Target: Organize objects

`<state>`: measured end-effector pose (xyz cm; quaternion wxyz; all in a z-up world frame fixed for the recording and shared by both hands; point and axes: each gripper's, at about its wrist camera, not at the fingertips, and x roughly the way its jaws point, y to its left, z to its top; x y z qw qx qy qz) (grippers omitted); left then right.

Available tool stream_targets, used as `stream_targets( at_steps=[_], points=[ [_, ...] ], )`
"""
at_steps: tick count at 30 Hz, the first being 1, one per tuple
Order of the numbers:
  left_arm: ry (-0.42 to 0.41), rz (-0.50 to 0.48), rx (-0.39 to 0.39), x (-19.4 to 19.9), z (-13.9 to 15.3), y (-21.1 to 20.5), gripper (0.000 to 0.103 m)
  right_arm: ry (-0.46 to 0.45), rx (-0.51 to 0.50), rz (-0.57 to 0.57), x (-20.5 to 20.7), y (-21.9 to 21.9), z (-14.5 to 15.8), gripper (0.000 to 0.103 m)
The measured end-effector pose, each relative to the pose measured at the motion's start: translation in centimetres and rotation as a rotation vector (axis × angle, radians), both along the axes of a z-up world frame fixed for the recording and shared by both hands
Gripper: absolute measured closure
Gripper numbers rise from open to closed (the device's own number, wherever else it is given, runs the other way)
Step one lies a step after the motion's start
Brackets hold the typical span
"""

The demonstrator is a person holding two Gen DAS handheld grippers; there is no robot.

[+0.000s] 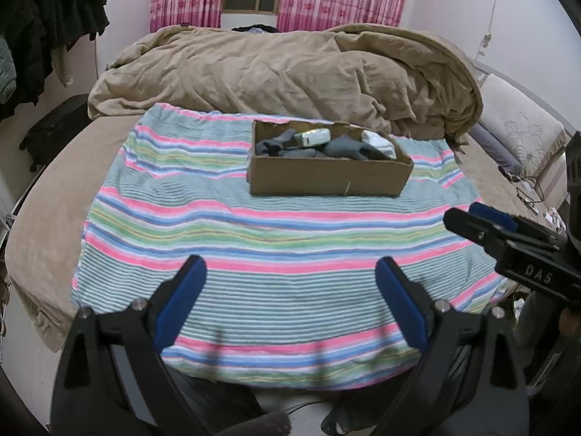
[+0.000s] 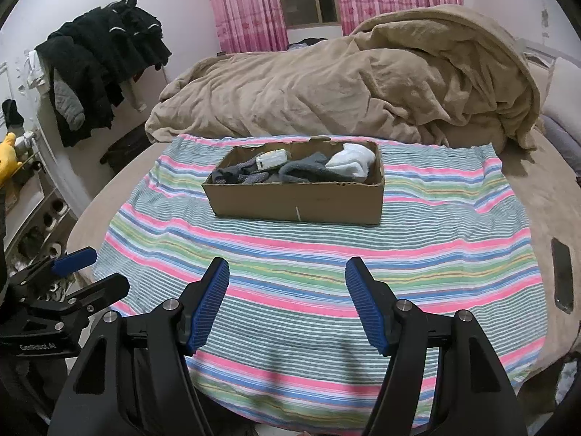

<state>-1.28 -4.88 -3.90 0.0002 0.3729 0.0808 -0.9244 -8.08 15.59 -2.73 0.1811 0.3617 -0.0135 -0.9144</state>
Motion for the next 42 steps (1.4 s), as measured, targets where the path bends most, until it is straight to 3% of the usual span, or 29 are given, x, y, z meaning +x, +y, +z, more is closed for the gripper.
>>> stream_targets(
  at_steps=[6,9,42],
  points=[
    [0.010,0.017,0.000,0.2,0.3,-0.7,0.008,0.000,0.007,-0.002,0.1,-0.3,0.0,0.031],
    [0.011,0.022,-0.002,0.2,0.3,-1.0,0.008,0.005,0.004,0.006,0.0,-0.4,0.1,0.021],
    [0.022,0.029,-0.017,0.1,1.3,-1.7,0.008,0.012,0.005,-0.002,-0.2,-0.3,0.4,0.020]
  ],
)
